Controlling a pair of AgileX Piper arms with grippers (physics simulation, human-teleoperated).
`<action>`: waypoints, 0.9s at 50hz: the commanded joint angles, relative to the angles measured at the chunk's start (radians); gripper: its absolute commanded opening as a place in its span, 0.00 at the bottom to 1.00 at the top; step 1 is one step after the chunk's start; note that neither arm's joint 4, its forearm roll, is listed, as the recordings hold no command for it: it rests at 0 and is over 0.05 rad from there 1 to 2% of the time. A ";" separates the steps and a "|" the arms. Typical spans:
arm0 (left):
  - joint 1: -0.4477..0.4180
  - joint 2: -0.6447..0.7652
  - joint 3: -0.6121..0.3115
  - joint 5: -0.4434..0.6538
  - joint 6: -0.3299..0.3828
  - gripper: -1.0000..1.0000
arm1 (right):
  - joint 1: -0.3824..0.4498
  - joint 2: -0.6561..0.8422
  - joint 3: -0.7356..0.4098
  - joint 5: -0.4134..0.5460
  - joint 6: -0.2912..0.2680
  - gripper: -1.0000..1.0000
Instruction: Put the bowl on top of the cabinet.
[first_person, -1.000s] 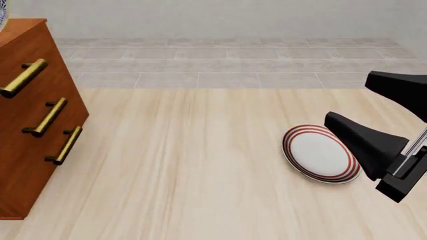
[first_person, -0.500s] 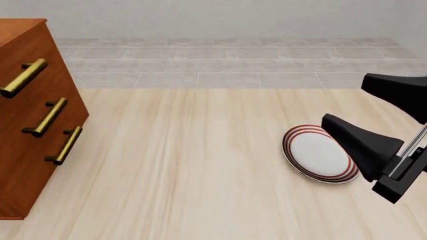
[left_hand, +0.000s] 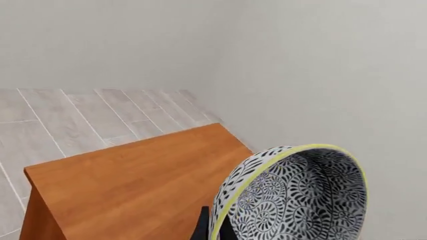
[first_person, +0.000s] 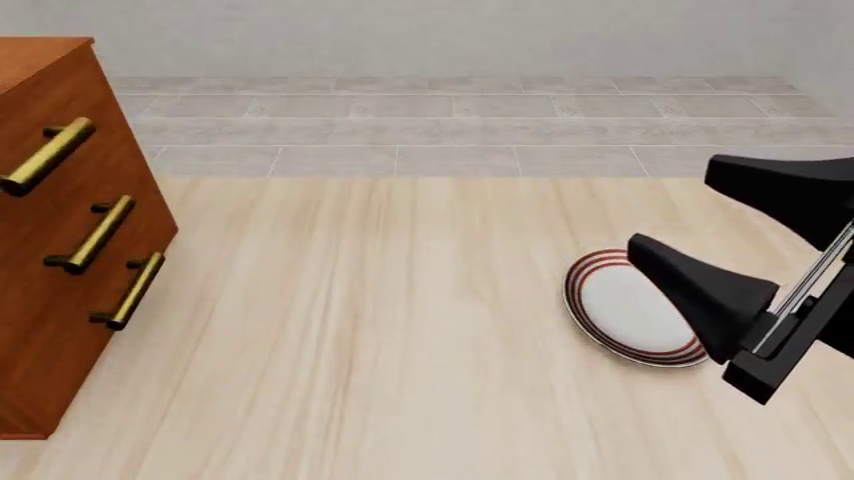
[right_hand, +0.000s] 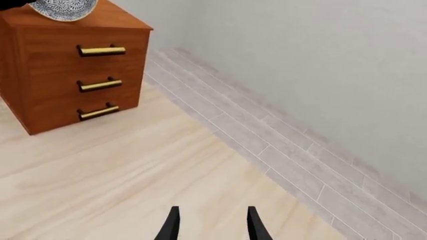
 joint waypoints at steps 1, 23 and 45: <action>-0.012 0.119 0.073 -0.091 -0.063 0.00 | -0.002 0.006 -0.004 0.003 0.004 1.00; -0.006 0.126 0.078 -0.069 -0.072 1.00 | 0.000 0.006 -0.003 0.004 0.003 1.00; -0.009 -0.317 -0.028 0.205 0.085 1.00 | 0.003 0.003 -0.003 0.007 0.001 1.00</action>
